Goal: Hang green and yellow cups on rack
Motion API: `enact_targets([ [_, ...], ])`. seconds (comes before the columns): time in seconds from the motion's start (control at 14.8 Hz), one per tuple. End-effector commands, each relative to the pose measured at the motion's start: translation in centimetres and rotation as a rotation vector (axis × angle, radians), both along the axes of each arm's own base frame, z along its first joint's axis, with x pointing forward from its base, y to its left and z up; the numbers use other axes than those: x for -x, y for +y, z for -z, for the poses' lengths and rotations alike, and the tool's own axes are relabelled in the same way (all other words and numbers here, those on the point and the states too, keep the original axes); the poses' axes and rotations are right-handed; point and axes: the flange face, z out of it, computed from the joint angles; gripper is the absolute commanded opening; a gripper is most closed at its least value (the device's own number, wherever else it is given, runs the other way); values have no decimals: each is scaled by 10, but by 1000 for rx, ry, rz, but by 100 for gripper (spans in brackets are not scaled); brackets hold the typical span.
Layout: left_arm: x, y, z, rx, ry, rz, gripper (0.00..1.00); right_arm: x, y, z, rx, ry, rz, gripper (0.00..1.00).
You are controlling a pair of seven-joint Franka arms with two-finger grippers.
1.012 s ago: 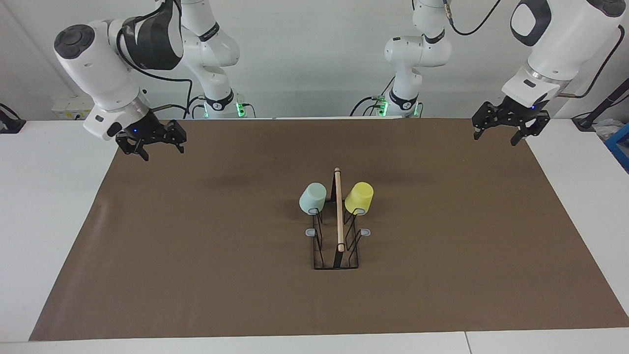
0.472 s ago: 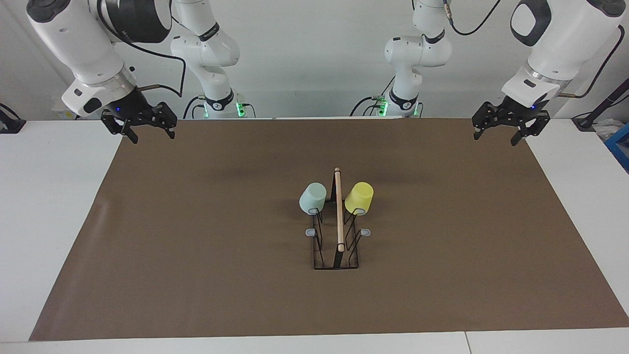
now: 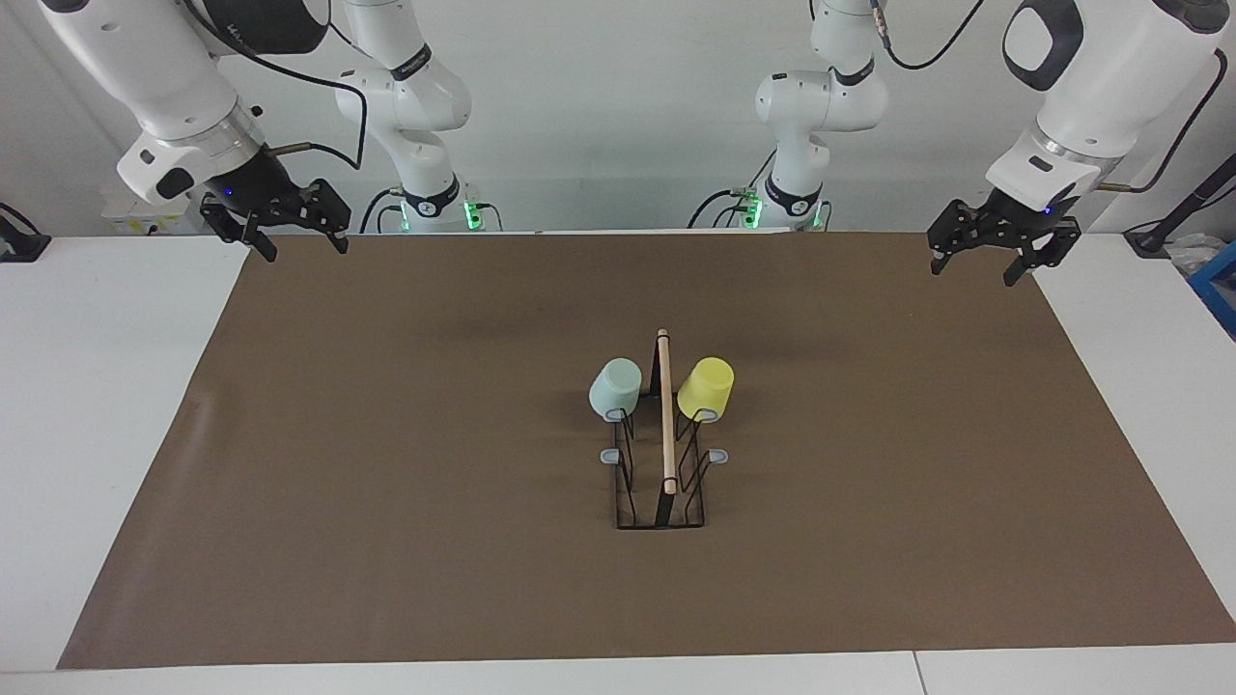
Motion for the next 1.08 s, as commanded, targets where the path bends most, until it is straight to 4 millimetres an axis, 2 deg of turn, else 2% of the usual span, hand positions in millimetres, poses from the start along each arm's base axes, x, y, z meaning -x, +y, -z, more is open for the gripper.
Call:
enact_targets([
  [0.0,9,1,-1,-11,-3,-8,100,12,0,-9,-14,-19,23,100],
  [0.34,9,1,-1,-11,-3,-8,100,7,-1,-15,-1,-60,25,100],
  [1.01,9,1,-1,-11,-3,-8,100,9,-8,-12,13,-51,26,100],
])
